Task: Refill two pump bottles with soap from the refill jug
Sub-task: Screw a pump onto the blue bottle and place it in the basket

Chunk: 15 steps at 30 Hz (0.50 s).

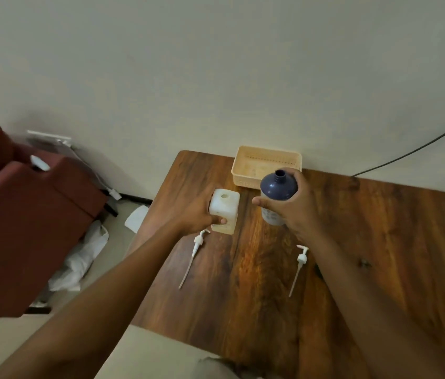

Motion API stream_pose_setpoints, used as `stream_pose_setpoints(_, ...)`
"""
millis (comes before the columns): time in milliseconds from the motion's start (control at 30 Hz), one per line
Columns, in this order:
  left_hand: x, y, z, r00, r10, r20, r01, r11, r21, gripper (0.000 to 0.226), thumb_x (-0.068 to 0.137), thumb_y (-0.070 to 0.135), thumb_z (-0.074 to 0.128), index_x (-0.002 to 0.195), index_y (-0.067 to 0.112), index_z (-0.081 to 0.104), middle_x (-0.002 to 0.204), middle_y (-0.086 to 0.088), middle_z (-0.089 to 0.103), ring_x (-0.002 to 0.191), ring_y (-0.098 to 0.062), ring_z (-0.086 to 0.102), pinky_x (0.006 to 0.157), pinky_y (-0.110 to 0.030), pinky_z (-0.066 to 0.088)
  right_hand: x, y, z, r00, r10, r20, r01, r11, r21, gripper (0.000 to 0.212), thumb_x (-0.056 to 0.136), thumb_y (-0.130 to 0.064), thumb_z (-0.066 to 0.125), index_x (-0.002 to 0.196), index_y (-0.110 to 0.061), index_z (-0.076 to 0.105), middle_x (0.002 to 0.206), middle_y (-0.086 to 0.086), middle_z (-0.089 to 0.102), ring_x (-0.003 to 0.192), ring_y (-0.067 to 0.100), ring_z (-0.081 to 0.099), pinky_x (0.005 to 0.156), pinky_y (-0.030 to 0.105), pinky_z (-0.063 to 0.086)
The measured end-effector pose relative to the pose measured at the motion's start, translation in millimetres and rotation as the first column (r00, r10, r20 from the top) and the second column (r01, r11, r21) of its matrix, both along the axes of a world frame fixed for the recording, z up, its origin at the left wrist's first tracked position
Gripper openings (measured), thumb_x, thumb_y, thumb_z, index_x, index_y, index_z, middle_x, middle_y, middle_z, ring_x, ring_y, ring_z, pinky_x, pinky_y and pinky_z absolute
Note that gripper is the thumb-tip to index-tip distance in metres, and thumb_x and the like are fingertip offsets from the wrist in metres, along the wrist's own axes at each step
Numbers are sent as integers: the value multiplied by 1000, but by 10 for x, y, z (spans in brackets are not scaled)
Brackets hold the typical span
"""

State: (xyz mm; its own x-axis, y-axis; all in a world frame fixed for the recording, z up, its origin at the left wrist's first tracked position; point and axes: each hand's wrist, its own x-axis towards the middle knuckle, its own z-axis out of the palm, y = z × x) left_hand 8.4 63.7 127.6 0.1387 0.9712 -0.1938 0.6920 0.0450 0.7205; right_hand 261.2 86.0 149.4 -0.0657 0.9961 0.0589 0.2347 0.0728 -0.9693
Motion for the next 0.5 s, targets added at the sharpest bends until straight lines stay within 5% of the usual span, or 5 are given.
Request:
stream_pose_setpoints(100,-107,-79,-424,990,49,132,-29,989,-145,68,83,7,84,141,13,49,114,18,56,101,18,58,73,6,42,-67,-21,-157,1000,-24,10,24,1000,0,85,53,-48,96,125,-33,55,126,-19,58,111,-13,54,82,4,47)
stream_pose_setpoints(200,-214,-179,-766,983,87,159,-57,982,-181,71,80,-3,83,141,6,48,129,-2,62,117,-8,63,95,-25,58,-132,-31,-270,999,-36,28,36,999,4,85,52,-54,94,125,-36,53,125,-22,56,111,-14,53,83,5,47)
stream_pose_setpoints(300,-281,-258,-1007,986,86,144,-63,986,-155,71,77,-2,86,137,6,50,133,-12,64,124,-26,63,103,-49,56,-180,-38,-351,997,-55,48,54,998,8,88,53,-53,94,128,-34,52,125,-26,54,114,-10,54,86,8,48)
stream_pose_setpoints(500,-317,-402,-1348,987,107,123,-89,986,-141,80,77,-3,85,144,5,41,134,-15,61,124,-26,61,105,-49,53,-213,-52,-450,993,-86,76,83,996,33,89,59,-40,97,134,-22,53,132,-10,58,120,4,55,96,17,50)
